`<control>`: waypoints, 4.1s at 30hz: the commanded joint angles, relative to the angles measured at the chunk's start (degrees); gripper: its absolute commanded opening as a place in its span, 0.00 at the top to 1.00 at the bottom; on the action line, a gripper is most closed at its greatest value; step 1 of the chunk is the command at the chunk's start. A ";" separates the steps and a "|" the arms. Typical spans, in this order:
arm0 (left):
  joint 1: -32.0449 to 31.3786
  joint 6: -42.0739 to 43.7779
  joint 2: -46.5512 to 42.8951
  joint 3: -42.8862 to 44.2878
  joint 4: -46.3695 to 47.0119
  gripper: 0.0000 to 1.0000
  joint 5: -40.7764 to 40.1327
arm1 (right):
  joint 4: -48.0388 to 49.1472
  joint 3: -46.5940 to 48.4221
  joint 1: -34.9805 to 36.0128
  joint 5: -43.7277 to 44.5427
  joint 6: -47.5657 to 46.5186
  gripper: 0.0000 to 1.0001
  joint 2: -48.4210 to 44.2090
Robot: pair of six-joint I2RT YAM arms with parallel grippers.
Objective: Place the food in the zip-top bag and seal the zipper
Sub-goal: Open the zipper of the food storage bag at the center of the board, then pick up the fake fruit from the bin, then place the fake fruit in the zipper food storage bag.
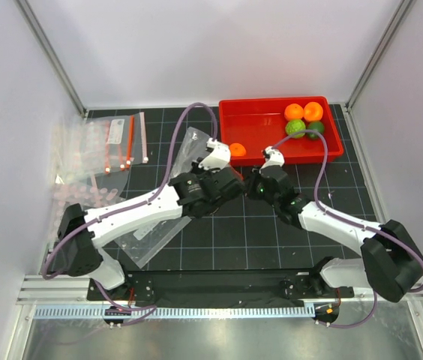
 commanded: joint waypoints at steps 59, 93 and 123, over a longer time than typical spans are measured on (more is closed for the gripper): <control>8.80 4.81 7.38 4.97 3.48 1.00 15.40 | -16.55 65.27 -27.88 25.59 -10.63 0.00 55.10; 8.80 4.19 4.30 3.13 5.24 1.00 22.61 | 3.65 8.03 -2.93 5.56 -3.08 0.59 -6.84; 11.26 0.50 -12.81 -9.34 20.97 0.99 41.50 | 24.84 -2.74 9.91 -0.60 -2.54 0.64 -2.55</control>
